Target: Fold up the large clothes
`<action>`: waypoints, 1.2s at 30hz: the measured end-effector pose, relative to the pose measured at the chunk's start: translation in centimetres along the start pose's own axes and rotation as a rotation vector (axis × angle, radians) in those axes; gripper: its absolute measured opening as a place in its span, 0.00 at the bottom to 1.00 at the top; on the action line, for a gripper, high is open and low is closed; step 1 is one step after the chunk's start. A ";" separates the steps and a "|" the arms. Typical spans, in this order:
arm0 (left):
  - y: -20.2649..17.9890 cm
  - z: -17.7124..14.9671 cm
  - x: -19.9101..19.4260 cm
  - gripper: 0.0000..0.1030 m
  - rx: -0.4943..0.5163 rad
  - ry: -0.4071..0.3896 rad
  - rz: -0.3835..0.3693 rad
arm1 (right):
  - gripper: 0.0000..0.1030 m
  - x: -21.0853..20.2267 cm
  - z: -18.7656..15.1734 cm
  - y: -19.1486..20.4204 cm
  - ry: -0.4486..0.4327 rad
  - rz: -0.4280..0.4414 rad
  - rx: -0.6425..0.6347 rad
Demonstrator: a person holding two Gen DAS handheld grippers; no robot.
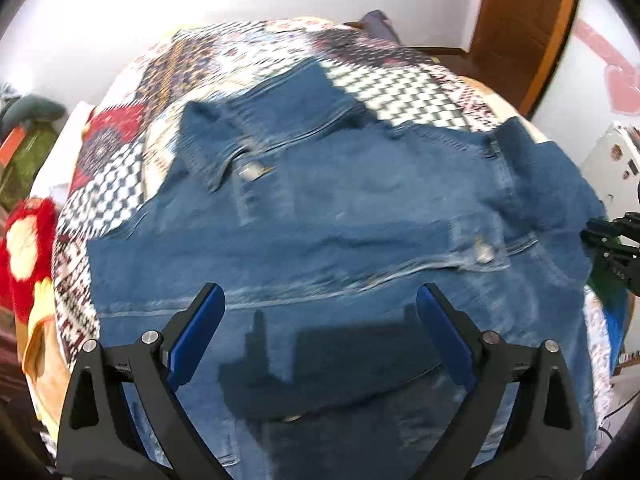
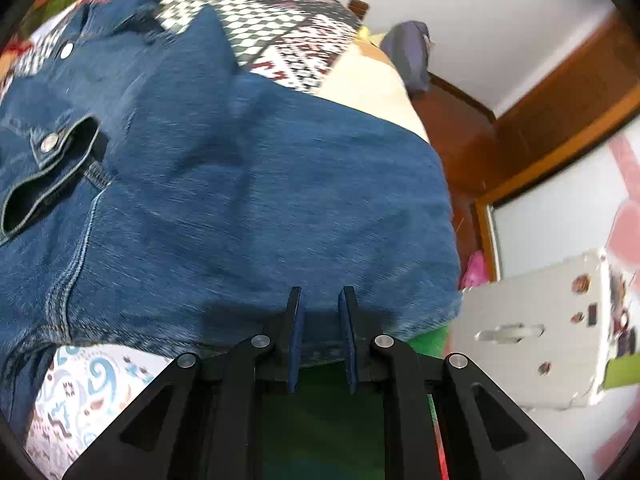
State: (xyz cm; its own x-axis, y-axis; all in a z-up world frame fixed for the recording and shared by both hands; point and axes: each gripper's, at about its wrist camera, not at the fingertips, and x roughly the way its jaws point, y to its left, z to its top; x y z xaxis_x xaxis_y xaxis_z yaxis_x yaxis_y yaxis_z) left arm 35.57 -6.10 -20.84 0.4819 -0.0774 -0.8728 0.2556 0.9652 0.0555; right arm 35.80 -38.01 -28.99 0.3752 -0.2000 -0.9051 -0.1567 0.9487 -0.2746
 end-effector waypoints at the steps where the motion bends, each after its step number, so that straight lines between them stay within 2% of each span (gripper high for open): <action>1: -0.6 0.2 0.1 0.94 0.013 -0.002 -0.003 | 0.12 -0.2 -0.2 -0.5 -0.007 0.020 0.014; 4: -2.7 1.0 1.2 0.94 0.073 0.014 -0.013 | 0.12 -0.7 -0.6 -1.8 -0.023 0.068 0.050; 6: -4.1 1.2 2.8 0.94 0.108 0.056 -0.024 | 0.12 -1.3 -1.0 -3.0 -0.038 0.114 0.091; 9: -5.7 1.2 4.9 0.94 0.134 0.107 -0.035 | 0.13 -2.1 -1.3 -5.8 -0.052 0.231 0.218; 13: -6.7 1.4 5.9 0.99 0.146 0.103 -0.044 | 0.13 -0.6 -2.0 -9.7 -0.005 0.280 0.403; 16: -6.8 1.4 6.2 1.00 0.133 0.112 -0.066 | 0.13 1.9 -2.7 -11.3 0.046 0.373 0.502; 18: -6.6 1.2 6.1 1.00 0.122 0.103 -0.070 | 0.13 2.7 -2.8 -11.2 0.046 0.393 0.495; 23: -6.3 1.0 6.4 1.00 0.088 0.103 -0.094 | 0.13 2.4 -2.8 -10.8 0.035 0.347 0.390; 24: -6.3 0.9 6.3 1.00 0.083 0.101 -0.096 | 0.22 2.5 -2.8 -10.9 0.037 0.339 0.384; 25: -6.3 0.8 6.3 1.00 0.080 0.098 -0.096 | 0.37 2.6 -2.9 -11.2 0.047 0.301 0.376; 26: -6.2 0.7 6.2 1.00 0.079 0.095 -0.096 | 0.77 2.6 -3.4 -11.5 0.062 0.206 0.362; 27: -6.2 0.7 6.2 1.00 0.078 0.092 -0.095 | 0.89 2.1 -4.1 -11.9 0.044 0.135 0.349; 28: -6.2 0.6 6.1 1.00 0.078 0.090 -0.094 | 0.89 1.7 -4.6 -12.3 0.014 0.138 0.350; 30: -6.2 0.6 6.1 1.00 0.077 0.086 -0.095 | 0.83 1.6 -5.3 -13.4 0.016 0.236 0.421; 36: -6.1 0.6 6.0 1.00 0.071 0.085 -0.099 | 0.83 1.7 -5.6 -17.1 -0.042 0.537 0.720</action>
State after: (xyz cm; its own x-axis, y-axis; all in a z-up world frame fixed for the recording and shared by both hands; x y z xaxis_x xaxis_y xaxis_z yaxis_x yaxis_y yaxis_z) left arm 37.37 -12.59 -26.15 0.3794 -0.1472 -0.9135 0.3581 0.9337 -0.0017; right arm 34.04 -55.91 -27.68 0.4515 0.3108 -0.8364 0.2846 0.8382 0.4651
